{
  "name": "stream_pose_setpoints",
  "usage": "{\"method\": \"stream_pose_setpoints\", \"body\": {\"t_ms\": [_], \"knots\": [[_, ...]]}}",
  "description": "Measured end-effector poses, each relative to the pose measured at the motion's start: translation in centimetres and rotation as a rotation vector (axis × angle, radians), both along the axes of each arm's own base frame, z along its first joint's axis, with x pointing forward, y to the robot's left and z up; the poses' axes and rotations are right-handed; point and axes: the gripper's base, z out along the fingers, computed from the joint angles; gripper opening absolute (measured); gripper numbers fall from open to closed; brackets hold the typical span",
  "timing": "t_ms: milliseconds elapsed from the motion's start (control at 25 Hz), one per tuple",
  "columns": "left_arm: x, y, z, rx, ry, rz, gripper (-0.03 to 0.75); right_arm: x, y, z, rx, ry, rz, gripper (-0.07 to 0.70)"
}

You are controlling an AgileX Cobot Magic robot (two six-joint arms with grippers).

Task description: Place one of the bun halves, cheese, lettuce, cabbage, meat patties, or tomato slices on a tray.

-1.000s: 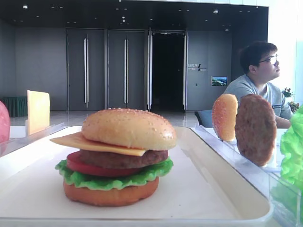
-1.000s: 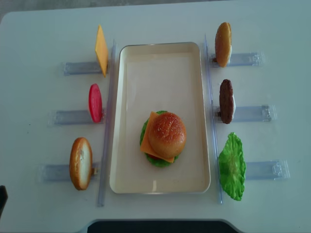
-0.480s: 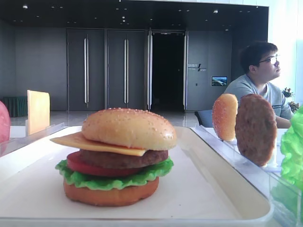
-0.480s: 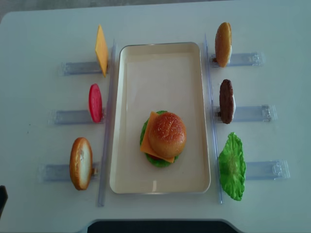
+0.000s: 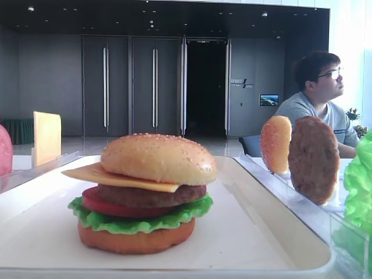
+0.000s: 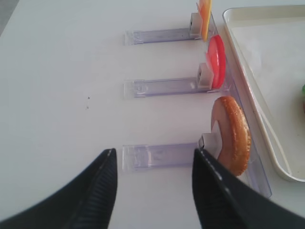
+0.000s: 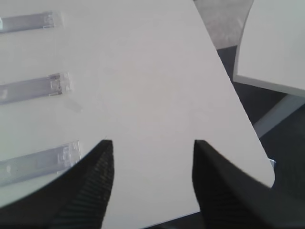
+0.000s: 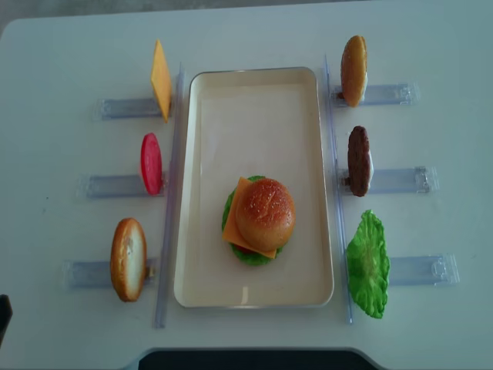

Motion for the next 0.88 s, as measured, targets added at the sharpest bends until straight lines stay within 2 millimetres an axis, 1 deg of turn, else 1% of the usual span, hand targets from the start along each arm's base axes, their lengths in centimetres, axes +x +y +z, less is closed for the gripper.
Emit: {"method": "stream_pose_setpoints", "body": {"t_ms": [120,200,440,880], "knots": [[0.0,0.0,0.0,0.0,0.0,0.0,0.391,-2.0,0.1,-2.1,0.005,-0.087,0.007,0.359],[0.0,0.0,0.0,0.0,0.0,0.0,0.391,-2.5,0.4,-2.9,0.015,-0.147,0.037,0.359],[0.0,0.0,0.0,0.0,0.0,0.0,0.391,-2.1,1.2,-3.4,0.012,-0.167,0.146,0.357],[0.0,0.0,0.0,0.0,0.0,0.0,0.391,-2.1,1.3,-3.3,0.011,-0.177,0.16,0.352]]}}
